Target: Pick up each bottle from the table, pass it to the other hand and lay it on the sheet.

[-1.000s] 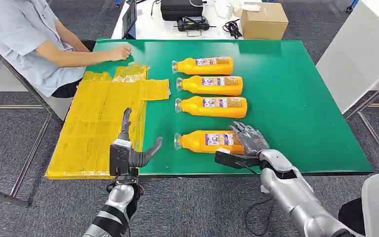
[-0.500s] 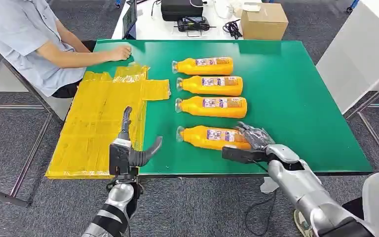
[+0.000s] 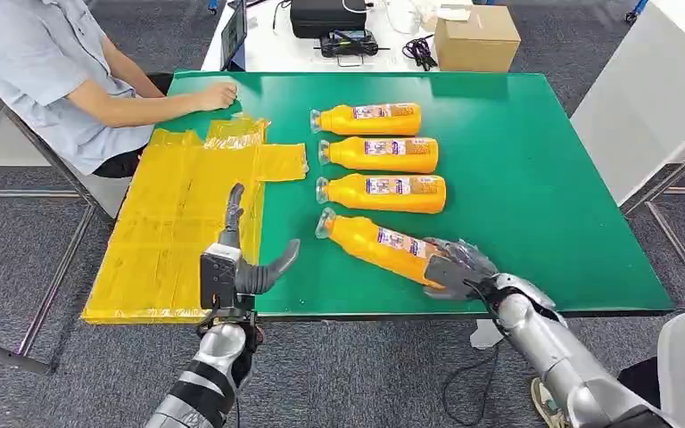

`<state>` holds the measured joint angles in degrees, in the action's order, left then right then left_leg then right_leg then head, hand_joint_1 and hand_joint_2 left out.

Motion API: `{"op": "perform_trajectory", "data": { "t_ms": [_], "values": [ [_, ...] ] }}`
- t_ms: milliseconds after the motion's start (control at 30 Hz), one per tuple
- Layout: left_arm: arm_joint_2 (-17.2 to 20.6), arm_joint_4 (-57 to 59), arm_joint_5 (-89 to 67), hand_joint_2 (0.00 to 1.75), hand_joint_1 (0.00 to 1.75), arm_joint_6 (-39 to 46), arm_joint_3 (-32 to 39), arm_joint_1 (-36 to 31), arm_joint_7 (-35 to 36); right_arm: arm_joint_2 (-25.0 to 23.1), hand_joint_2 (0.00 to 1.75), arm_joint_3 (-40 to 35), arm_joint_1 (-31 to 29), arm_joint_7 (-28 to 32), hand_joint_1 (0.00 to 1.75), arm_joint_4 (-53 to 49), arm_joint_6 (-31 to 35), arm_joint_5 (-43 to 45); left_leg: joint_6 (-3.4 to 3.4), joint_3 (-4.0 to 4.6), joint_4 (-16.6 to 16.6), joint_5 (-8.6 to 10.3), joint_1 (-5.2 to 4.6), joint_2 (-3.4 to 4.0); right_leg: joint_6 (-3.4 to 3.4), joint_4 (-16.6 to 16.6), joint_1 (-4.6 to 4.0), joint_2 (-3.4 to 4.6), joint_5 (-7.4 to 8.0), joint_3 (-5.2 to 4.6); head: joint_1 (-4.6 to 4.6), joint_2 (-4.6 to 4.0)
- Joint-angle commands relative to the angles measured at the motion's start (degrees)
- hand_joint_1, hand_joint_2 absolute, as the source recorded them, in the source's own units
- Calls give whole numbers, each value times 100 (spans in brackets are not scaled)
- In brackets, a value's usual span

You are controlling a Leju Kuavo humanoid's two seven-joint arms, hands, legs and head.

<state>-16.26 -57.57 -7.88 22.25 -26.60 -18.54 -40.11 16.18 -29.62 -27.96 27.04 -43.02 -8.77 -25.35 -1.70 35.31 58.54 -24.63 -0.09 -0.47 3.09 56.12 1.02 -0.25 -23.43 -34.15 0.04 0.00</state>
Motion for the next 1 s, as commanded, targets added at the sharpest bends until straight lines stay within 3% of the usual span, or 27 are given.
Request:
{"op": "perform_trajectory", "data": {
  "t_ms": [33,200,333,433,500,533,567,600,733,1000],
  "values": [
    [10,-379,409,175,0,184,-33,81,11,-476,175,1066,554,242,175,-838,-288,752,16,-34,4,-23,9,21,-22,5,-10,18,-17,28,2,0],
    [20,-393,413,175,0,187,-39,91,11,-458,175,1083,569,216,175,-883,-304,756,8,-17,-2,-10,5,5,-12,-4,-5,4,-7,16,0,0],
    [-121,-880,2010,175,0,-1040,309,635,291,-725,175,1769,1114,207,175,-1854,-188,1129,7,-8,-5,-6,2,6,-11,-5,-2,4,-5,9,2,0],
    [204,-953,3109,175,0,-2041,46,912,769,-872,175,2064,1439,124,175,-2450,-184,1308,9,-12,-9,-9,1,11,-12,-6,-1,10,-6,10,2,0],
    [250,-857,3258,175,0,-2195,-16,949,805,-896,175,2053,1460,104,175,-2496,-216,1323,11,-23,-12,-14,0,18,-15,-7,-1,16,-9,17,0,0],
    [295,-770,3448,175,0,-2555,-129,939,943,-907,175,2018,1440,122,175,-2454,-284,1349,7,-9,-9,-9,0,8,-11,-5,0,7,-6,7,0,0],
    [323,-634,3400,175,0,-2721,-291,906,908,-958,175,1955,1389,168,175,-2353,-368,1377,19,-51,-12,-27,5,22,-27,-4,-7,19,-21,43,2,0],
    [325,-524,3320,175,0,-2787,-424,857,902,-1003,175,1890,1335,180,175,-2246,-380,1363,8,-14,-7,-12,1,11,-12,-5,-2,9,-7,11,2,0],
    [296,-217,3070,175,0,-3132,-821,579,801,-1055,175,1285,881,95,175,-1528,-472,1135,10,-20,-8,-11,4,21,-14,-7,-4,17,-4,14,2,0],
    [223,92,3054,175,0,-3475,-768,318,958,-1181,175,656,341,167,175,-745,-387,833,8,-15,-9,-5,3,19,-14,-7,-3,16,-1,11,2,0]
  ]
}}
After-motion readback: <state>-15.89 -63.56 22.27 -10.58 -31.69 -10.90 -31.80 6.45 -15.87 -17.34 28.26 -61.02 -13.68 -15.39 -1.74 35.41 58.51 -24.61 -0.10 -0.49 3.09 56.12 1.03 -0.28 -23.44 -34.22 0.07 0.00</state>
